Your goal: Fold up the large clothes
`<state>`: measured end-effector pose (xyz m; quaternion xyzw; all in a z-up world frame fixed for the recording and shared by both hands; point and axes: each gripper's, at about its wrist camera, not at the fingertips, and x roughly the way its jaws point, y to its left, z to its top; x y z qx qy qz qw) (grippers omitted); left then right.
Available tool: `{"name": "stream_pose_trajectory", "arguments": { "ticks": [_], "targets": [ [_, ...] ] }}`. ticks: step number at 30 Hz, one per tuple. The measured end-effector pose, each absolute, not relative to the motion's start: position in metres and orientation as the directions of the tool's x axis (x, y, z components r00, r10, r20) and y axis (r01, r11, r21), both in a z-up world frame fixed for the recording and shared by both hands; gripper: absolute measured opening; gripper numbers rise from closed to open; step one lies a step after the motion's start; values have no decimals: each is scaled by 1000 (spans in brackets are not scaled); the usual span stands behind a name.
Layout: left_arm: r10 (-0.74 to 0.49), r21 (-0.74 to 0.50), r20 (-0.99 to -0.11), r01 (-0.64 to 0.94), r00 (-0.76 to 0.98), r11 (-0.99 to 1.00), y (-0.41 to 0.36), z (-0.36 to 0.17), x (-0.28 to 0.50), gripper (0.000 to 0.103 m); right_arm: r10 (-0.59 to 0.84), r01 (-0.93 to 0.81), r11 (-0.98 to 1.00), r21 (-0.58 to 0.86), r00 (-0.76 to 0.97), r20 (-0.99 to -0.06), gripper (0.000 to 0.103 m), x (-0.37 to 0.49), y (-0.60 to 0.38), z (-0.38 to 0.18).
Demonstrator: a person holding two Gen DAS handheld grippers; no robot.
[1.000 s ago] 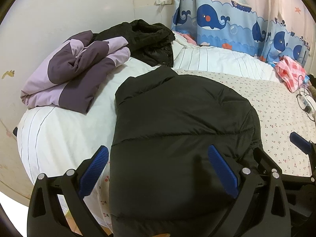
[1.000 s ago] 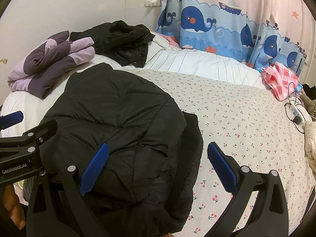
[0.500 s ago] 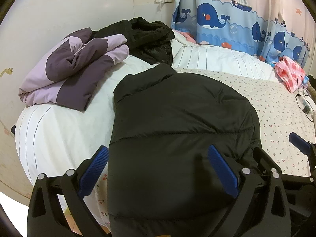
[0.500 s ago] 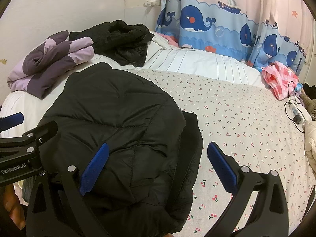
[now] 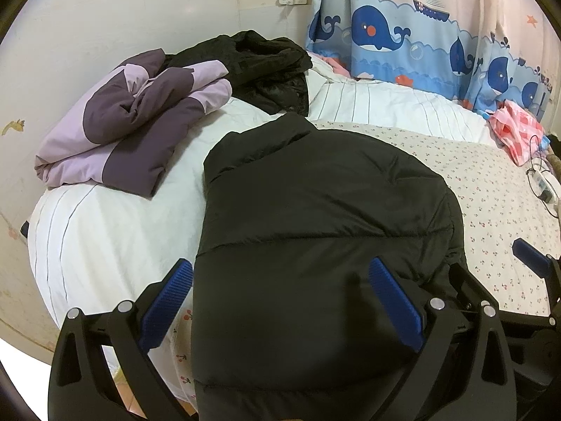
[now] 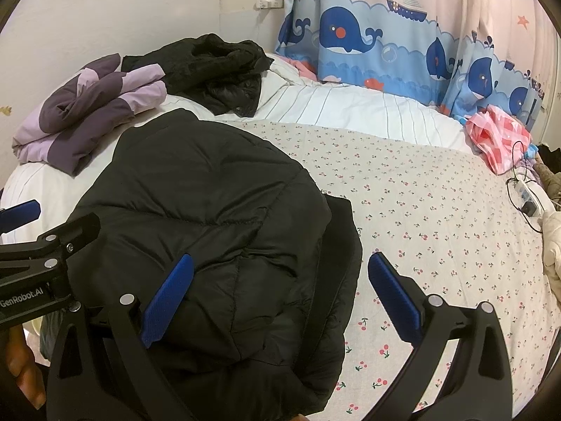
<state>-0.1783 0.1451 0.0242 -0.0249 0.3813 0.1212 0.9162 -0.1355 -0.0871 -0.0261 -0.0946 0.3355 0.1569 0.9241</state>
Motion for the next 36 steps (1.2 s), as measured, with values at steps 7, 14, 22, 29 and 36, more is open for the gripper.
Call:
{"name": "stream_pose_trajectory", "arguments": {
  "ticks": [7,14,22,29,36],
  "targets": [
    [192,38,-708,-234,680,971,148,25,-176,96,227,-353,933,-68,726,-649,96,-135,-88,-27],
    [178,19,-720,-238,670,971,153,25,-174,96,227,-353,933,-68,726,-649,96,-136,-88,-26],
    [227,66,-709,-258,668,964,149,27,-174,96,227,-353,933,-68,726,-649,96,-136,-88,-26],
    [243,84,-706,-262,665,961,147,28,-173,96,228,-354,933,-69,726,-649,96,-136,-89,-26],
    [237,79,-709,-259,664,963,147,27,-173,96,227,-353,933,-69,726,-649,96,-136,-88,-26]
  ]
}}
